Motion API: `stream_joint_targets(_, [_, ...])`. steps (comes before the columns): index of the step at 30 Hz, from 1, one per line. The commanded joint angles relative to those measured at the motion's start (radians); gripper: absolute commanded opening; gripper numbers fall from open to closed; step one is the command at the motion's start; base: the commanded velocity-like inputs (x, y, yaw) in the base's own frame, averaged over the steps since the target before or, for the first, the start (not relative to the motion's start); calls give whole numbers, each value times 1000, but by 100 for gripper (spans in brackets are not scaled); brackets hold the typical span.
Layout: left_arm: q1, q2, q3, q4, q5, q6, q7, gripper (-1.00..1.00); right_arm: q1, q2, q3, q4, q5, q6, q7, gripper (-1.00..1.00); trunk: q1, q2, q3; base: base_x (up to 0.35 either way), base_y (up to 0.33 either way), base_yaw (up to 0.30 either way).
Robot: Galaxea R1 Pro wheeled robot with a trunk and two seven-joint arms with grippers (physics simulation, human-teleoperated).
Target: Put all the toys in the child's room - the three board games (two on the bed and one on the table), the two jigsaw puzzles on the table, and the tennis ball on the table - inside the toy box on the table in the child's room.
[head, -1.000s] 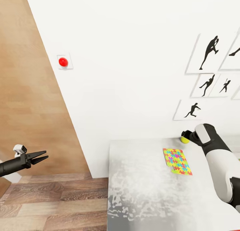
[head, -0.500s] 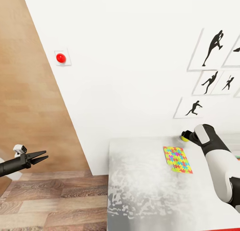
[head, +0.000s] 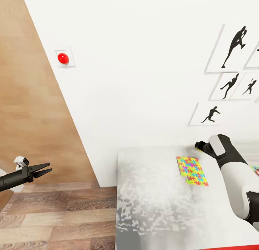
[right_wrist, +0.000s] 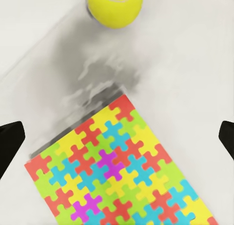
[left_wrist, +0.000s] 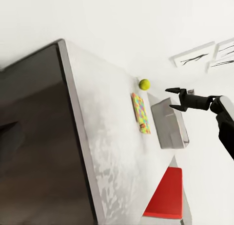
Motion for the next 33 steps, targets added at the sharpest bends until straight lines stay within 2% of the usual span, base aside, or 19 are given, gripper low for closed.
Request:
stream_joint_targets(1, [-1,0,0,0,0,11,-4,100,-1,0,0,-1,-10,2,-9,100,1,-2,-4,0,36,0])
stream_joint_targets(18, [-1,0,0,0,0,11,-4,100,-1,-7,0,-3,-11,1,-9,100,1,-2,-31,0,134,0])
stream_joint_targets(33, [-1,0,0,0,0,11,-4,100,-25,-9,0,-13,-12,0,-10,100,1,-2,-56,0,20,0])
